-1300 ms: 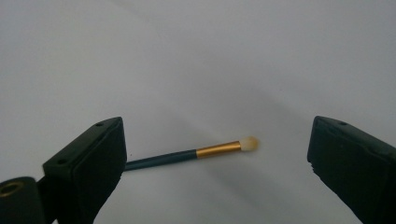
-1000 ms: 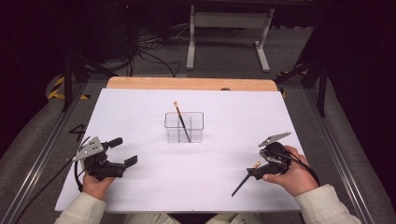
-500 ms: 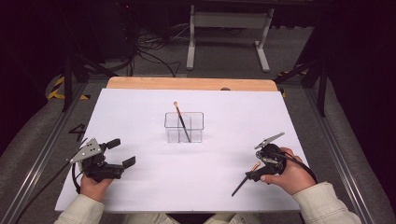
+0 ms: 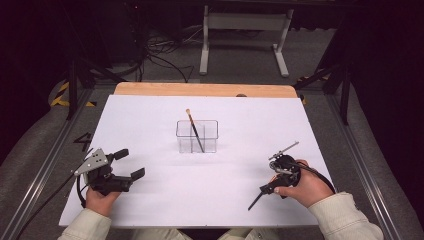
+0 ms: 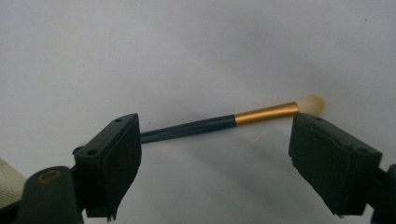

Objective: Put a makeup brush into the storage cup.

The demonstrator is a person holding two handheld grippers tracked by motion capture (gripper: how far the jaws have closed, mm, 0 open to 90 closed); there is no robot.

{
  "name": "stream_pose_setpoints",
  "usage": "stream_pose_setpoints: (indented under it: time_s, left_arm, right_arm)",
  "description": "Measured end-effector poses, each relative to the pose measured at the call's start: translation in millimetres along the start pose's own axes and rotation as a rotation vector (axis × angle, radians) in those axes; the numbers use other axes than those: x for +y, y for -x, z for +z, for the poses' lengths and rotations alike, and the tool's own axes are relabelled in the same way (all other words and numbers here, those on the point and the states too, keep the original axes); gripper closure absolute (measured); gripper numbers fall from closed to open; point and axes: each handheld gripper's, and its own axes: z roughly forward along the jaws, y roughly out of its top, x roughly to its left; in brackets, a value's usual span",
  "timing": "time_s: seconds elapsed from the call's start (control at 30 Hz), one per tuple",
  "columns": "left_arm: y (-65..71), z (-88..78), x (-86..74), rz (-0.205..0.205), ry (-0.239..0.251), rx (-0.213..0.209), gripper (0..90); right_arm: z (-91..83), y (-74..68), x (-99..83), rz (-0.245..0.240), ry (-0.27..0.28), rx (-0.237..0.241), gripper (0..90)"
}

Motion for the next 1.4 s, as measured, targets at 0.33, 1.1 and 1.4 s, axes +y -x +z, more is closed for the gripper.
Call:
stream_pose_setpoints:
  time_s: [0.33,1.1,1.4]
  left_arm:
    - [0.1,-0.5,0.0,0.0,0.0,0.001,1.2]
    - [0.2,-0.3,0.1,0.001,0.0,-0.001,1.2]
    - [0.2,-0.2,0.2,0.001,0.0,-0.001,1.2]
  right_arm:
    - [4.7,-2.1,2.2,0.029,-0.025,0.004,18.3]
    - [14.4,-3.1,4.7,0.053,-0.045,-0.014,18.5]
    - [16.0,-8.3,6.4,0.048,-0.057,-0.047,18.6]
